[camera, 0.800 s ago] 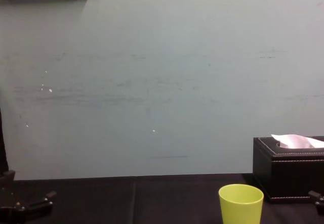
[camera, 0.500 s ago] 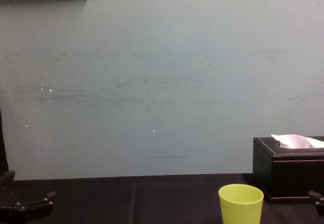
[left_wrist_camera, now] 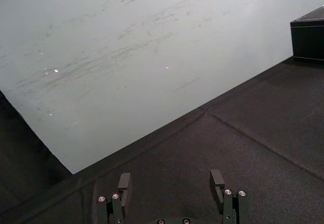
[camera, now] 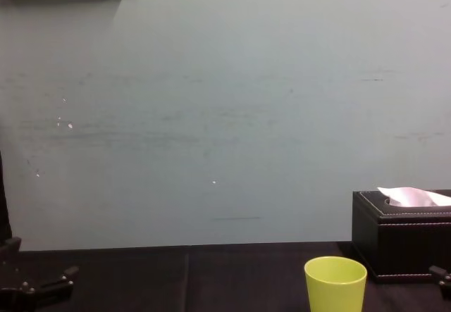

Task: Stack the three plastic cups sequentially using one hand.

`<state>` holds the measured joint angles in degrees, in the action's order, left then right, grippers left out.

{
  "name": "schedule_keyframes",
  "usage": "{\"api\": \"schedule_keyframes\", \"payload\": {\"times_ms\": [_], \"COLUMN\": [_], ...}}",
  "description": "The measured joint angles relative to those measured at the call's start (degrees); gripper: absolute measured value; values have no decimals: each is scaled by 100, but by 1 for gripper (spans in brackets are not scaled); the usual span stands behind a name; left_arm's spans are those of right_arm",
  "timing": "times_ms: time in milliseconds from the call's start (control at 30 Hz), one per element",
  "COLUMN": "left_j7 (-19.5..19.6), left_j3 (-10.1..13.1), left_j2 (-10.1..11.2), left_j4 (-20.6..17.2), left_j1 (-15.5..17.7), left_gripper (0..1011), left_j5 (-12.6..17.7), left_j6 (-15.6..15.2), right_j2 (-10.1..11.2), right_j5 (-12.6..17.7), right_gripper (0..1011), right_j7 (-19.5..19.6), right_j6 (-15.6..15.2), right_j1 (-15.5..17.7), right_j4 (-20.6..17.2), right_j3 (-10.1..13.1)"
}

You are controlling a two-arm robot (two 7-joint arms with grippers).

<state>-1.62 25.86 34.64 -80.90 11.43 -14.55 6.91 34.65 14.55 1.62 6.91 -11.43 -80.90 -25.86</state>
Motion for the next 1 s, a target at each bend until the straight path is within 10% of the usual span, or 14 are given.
{"api": "schedule_keyframes", "payload": {"times_ms": [1000], "left_j7": [0], "left_j3": [0], "left_j2": [0], "left_j4": [0], "left_j1": [0], "left_gripper": [1011], "left_j5": [0], "left_j6": [0], "right_j2": [-37], "right_j5": [-2], "right_gripper": [1003], "right_j7": [-22], "right_j6": [69], "right_j1": [61], "right_j4": [-35], "right_j3": [99]}}
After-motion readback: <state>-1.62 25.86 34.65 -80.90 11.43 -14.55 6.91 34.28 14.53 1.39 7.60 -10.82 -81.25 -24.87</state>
